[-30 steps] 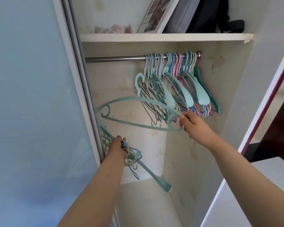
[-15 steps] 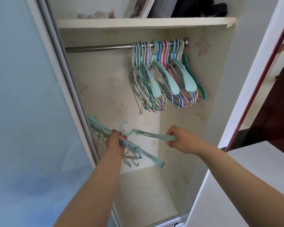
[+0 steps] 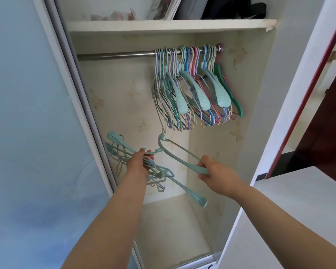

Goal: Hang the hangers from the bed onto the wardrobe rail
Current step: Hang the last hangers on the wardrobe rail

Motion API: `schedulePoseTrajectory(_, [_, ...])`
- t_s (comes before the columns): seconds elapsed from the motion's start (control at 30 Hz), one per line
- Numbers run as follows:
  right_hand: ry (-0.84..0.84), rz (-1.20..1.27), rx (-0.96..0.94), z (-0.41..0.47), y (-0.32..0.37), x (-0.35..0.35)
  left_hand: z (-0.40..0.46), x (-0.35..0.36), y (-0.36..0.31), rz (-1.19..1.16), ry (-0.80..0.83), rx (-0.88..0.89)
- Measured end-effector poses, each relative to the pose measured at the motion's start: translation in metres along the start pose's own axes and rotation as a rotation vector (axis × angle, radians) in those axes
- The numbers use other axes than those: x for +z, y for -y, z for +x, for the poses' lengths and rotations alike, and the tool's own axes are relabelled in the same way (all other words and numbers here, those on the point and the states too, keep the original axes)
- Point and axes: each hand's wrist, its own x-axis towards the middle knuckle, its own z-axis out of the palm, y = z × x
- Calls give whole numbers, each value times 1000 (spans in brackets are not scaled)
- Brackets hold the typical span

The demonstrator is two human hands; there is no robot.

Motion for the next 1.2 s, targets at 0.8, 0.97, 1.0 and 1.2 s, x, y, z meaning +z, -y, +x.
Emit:
schedulePoseTrajectory(0.8, [-203,1390,2,107,136,-81,-30,6,-58,207,116,-46])
schedulePoseTrajectory(0.97, [-191,1357,28,137,142,-87,-36,14,-71,185,174,-26])
schedulePoseTrajectory(1.0, [-181,1363,49,143,143,-87,-37,15,-73,189,188,-20])
schedulePoseTrajectory(1.2, [-238,1295,155,156,138,-82,-38,17,-73,194,215,-18])
